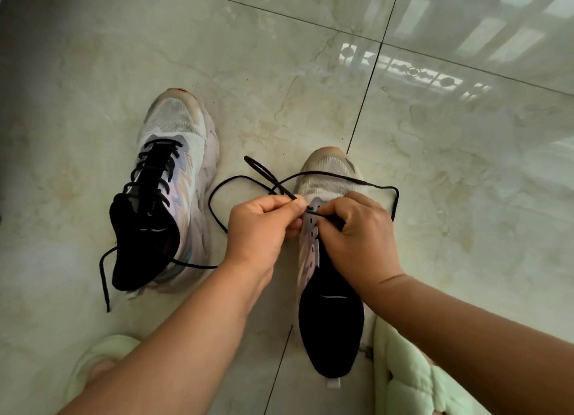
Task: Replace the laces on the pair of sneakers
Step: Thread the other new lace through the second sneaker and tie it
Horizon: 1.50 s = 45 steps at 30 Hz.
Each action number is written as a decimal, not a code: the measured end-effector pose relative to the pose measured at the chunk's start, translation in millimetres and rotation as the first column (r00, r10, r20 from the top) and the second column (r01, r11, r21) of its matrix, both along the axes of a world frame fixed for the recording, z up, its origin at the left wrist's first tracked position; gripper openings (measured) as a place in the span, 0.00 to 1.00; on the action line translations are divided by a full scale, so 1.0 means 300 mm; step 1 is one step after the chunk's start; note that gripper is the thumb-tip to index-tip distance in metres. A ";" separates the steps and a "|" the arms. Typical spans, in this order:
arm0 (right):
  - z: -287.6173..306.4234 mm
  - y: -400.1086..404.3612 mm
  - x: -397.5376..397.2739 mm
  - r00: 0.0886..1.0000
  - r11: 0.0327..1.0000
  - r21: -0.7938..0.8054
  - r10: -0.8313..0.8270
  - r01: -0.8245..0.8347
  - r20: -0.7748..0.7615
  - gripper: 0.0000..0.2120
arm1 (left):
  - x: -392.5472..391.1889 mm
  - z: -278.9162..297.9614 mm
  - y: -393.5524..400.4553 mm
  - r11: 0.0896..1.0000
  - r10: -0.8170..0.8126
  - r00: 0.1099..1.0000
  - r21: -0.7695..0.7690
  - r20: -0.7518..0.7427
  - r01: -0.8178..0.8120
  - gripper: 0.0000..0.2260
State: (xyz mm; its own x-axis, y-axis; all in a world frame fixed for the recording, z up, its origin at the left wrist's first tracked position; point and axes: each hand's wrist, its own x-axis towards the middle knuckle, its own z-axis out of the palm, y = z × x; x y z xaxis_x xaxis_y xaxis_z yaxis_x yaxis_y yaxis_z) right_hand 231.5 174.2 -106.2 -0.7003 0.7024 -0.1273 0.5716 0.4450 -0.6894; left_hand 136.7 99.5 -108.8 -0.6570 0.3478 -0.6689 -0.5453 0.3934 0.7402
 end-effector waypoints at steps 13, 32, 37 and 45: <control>0.004 0.036 -0.005 0.997 0.995 -0.101 0.023 -0.015 0.080 0.06 | -0.087 0.048 0.044 0.723 -0.690 0.593 -0.430 -0.415 0.541 0.08; 0.057 0.079 -0.118 0.976 0.978 -0.031 0.201 -0.204 -0.083 0.10 | -0.055 0.007 0.018 0.795 -0.606 0.683 -0.342 -0.408 0.501 0.17; 0.023 0.106 0.015 0.995 0.994 -0.059 0.089 -0.092 -0.045 0.03 | -0.027 -0.012 -0.004 0.912 -0.406 0.874 -0.174 -0.268 0.371 0.09; 0.015 0.088 0.036 0.998 0.992 -0.107 0.063 -0.063 -0.010 0.03 | 0.000 -0.003 -0.002 0.964 -0.260 0.954 -0.091 -0.150 0.248 0.08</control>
State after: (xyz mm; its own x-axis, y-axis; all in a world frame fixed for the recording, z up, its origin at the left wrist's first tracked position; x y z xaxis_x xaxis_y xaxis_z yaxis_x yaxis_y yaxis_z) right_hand 242.4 200.7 -101.6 -0.7437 0.6394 -0.1950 0.5402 0.4031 -0.7387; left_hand 136.7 99.0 -109.8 -0.6531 0.4729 -0.5915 -0.2978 0.5578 0.7747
